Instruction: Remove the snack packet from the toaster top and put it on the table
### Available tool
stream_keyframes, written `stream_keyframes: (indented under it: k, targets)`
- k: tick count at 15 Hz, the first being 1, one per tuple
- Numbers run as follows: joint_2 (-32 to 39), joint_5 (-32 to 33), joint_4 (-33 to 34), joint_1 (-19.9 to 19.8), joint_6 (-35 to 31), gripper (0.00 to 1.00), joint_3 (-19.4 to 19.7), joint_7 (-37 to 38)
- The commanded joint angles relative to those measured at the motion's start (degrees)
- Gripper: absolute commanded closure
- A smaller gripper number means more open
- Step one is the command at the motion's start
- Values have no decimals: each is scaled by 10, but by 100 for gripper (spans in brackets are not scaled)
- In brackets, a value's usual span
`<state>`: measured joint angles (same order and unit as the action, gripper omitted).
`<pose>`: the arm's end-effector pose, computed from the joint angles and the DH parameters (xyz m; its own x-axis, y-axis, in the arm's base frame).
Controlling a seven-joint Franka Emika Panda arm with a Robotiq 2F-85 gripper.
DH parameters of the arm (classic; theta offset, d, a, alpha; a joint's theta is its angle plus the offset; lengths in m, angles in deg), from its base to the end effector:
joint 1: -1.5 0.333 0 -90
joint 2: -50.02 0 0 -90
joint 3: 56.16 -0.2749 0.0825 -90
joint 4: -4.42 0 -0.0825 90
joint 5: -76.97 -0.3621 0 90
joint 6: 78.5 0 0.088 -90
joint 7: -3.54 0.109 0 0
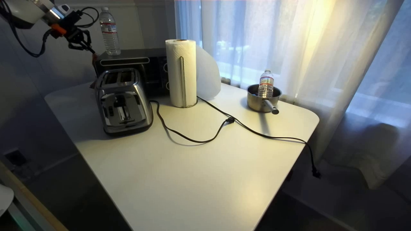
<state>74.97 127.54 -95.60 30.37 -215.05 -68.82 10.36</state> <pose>0.4967 0.4119 0.3270 0.3592 0.9266 0.1113 0.7432 -0.3562 0.5664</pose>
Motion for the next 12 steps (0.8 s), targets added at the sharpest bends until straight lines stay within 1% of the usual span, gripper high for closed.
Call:
stream_keyframes:
  k: [1,2,3,4,6,7,10,12]
  targets:
    - [26,6,16,4,11,100,-6,-8]
    - [29,0,13,2,9,100,-8,-14]
    - [31,-3,12,1,9,96,-10,-17]
    - [32,-11,9,-1,9,73,-14,-25]
    - [30,-14,7,-1,13,69,-15,-31]
    - [26,-27,3,-6,12,64,-22,-44]
    - [10,-81,-6,-20,11,42,-46,-101]
    - [-5,-127,-12,-27,14,30,-59,-139]
